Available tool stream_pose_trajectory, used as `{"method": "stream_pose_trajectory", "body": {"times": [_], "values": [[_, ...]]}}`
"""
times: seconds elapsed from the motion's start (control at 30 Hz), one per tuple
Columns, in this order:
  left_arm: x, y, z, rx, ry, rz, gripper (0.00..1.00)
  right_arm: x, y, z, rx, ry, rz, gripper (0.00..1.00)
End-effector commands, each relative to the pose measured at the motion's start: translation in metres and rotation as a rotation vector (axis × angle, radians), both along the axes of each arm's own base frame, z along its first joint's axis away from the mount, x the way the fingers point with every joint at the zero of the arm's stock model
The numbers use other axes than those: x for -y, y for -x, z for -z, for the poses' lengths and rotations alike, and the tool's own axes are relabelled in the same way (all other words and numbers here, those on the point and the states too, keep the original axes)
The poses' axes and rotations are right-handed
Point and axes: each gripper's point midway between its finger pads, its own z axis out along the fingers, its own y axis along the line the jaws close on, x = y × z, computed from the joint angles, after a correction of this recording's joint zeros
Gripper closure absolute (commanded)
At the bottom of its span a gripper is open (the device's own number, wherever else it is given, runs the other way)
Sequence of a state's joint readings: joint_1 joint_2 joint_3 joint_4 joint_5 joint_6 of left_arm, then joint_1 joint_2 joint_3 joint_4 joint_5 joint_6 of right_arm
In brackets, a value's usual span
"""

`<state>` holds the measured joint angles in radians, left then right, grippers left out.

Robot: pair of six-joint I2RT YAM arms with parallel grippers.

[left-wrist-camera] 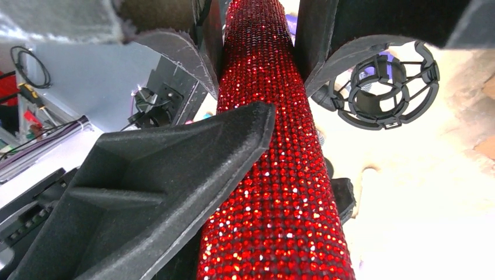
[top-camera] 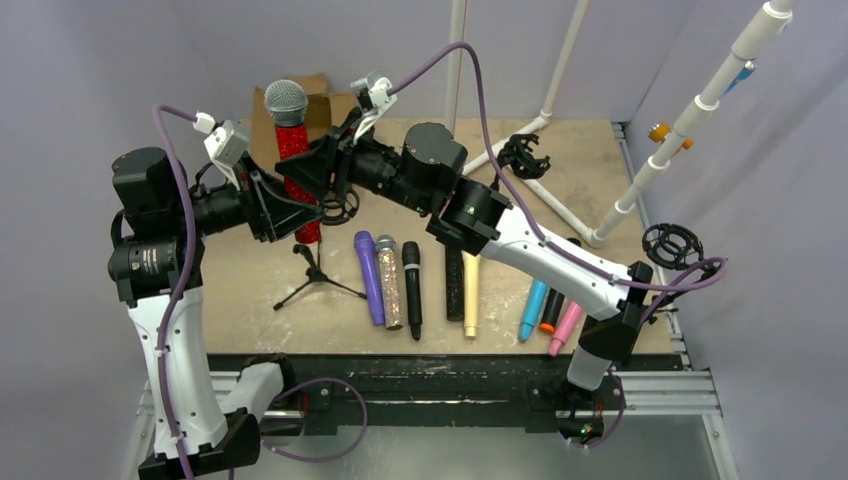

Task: Attach the microphones to the stand

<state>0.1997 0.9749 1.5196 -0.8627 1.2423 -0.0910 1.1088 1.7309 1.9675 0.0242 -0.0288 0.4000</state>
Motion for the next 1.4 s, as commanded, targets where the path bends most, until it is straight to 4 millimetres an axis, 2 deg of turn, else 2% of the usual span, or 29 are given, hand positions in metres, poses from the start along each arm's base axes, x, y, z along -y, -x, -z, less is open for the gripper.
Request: {"method": "stream_pose_trajectory", "body": {"times": [0.0,0.13,0.23,0.43,0.57,0.7,0.83,0.9,0.97,1.0,1.03,1.07,1.1,1.13,1.2,1.37], "values": [[0.0,0.01,-0.009,0.169,-0.097,0.011,1.0,0.023,0.028,-0.049,0.061,-0.042,-0.123,0.52],[0.0,0.012,-0.01,0.182,-0.104,0.021,1.0,0.016,0.032,-0.038,0.054,0.05,-0.202,0.45],[0.0,0.011,-0.01,0.188,-0.11,0.02,1.0,0.011,0.038,-0.032,0.052,0.082,-0.262,0.45],[-0.001,0.012,-0.009,0.189,-0.129,0.026,1.0,0.01,0.032,-0.021,0.036,0.118,-0.282,0.59],[-0.002,0.011,-0.006,0.19,-0.144,0.026,1.0,0.011,0.024,-0.015,0.019,0.137,-0.311,0.6],[-0.004,0.009,-0.002,0.19,-0.163,0.021,1.0,0.01,0.023,-0.014,0.017,0.148,-0.351,0.46],[-0.006,0.009,-0.001,0.195,-0.178,0.016,1.0,0.006,0.024,-0.009,0.005,0.153,-0.375,0.43],[-0.006,0.008,0.0,0.196,-0.181,0.012,1.0,0.004,0.023,-0.005,-0.004,0.156,-0.376,0.47],[-0.007,0.007,0.001,0.193,-0.185,0.008,1.0,0.004,0.02,-0.004,-0.006,0.158,-0.354,0.67],[-0.008,0.006,0.002,0.187,-0.189,-0.001,0.97,0.006,0.017,-0.006,-0.002,0.153,-0.332,0.8],[-0.01,0.003,0.003,0.181,-0.198,-0.018,0.8,0.01,0.015,-0.009,0.008,0.15,-0.309,0.91],[-0.013,0.0,0.004,0.172,-0.207,-0.043,0.59,0.014,0.012,-0.014,0.023,0.143,-0.279,0.95],[-0.015,-0.003,0.005,0.158,-0.212,-0.07,0.27,0.018,0.007,-0.019,0.045,0.141,-0.242,0.98],[-0.019,-0.005,0.006,0.151,-0.222,-0.097,0.08,0.024,0.003,-0.025,0.063,0.136,-0.206,0.99],[-0.025,-0.009,0.007,0.148,-0.246,-0.148,0.01,0.036,-0.008,-0.038,0.105,0.126,-0.125,1.0],[-0.044,-0.014,0.02,0.14,-0.373,-0.228,0.0,0.067,-0.041,-0.056,0.181,0.123,0.12,1.0]]}}
